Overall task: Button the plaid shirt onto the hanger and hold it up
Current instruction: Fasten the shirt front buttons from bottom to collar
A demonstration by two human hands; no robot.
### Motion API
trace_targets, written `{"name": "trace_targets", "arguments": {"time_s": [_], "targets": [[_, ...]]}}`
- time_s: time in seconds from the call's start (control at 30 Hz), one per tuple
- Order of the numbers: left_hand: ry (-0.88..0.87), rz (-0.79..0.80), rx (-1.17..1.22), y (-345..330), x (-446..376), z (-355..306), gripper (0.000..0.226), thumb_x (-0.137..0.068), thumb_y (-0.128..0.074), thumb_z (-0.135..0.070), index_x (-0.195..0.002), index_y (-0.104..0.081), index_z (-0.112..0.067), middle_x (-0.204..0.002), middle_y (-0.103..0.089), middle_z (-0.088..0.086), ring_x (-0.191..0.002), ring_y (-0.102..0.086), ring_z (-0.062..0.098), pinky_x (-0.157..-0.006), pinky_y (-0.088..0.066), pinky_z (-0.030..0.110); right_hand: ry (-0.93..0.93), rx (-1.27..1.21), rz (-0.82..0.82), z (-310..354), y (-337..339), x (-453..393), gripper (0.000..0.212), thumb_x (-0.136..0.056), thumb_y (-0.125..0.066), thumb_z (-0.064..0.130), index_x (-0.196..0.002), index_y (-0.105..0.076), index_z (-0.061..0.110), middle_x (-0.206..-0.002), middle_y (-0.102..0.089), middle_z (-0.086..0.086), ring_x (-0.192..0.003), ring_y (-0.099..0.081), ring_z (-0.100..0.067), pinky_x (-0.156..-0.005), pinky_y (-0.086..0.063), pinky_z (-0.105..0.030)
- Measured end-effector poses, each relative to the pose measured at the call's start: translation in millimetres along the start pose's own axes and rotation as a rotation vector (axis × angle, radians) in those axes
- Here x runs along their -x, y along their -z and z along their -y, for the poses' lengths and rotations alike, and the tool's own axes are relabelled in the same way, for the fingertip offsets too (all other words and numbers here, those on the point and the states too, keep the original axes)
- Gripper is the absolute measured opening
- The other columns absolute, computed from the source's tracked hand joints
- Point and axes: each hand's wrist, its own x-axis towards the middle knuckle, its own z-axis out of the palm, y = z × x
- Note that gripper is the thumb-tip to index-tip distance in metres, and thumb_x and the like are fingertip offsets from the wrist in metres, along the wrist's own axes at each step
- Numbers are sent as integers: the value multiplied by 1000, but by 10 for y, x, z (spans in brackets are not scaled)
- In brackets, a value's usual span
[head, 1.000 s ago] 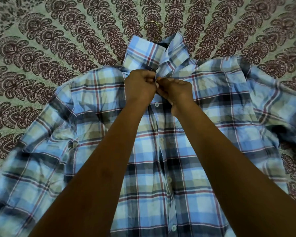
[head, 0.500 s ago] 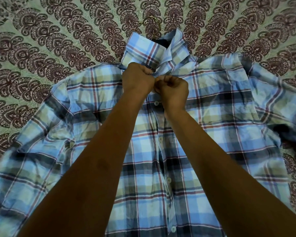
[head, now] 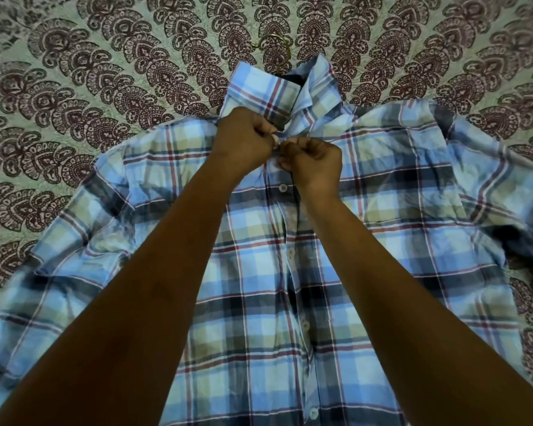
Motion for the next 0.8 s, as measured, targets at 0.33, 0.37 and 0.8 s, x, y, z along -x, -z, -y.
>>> {"name": "trace_targets", "arguments": {"time_s": [0.33, 0.37, 0.8], "targets": [[348, -22, 528, -27, 30, -2, 19, -85, -54, 1, -68, -52, -6, -63, -55, 8, -36, -56, 6, -40, -50, 17, 522, 552, 51, 95, 77, 6, 16, -84, -54, 15, -83, -67, 6, -79, -70, -13, -74, -64, -28, -66, -51, -38], [291, -63, 440, -49, -7, 34, 20, -84, -57, -2, -66, -54, -8, -62, -56, 8, -35, -55, 7, -42, -50, 18, 543, 573, 69, 92, 99, -26, 16, -85, -54, 15, -83, -67, 6, -79, -70, -13, -74, -64, -28, -66, -51, -39], [26, -250, -112, -83, -16, 128, 8, -77, -70, -20, -79, -69, -13, -85, -71, 7, -85, -66, 22, -79, -52, 29, 369, 702, 222, 228, 178, -242, 21, -88, -57, 16, -92, -68, -1, -93, -69, -20, -88, -64, -29, -76, -51, -33]]}}
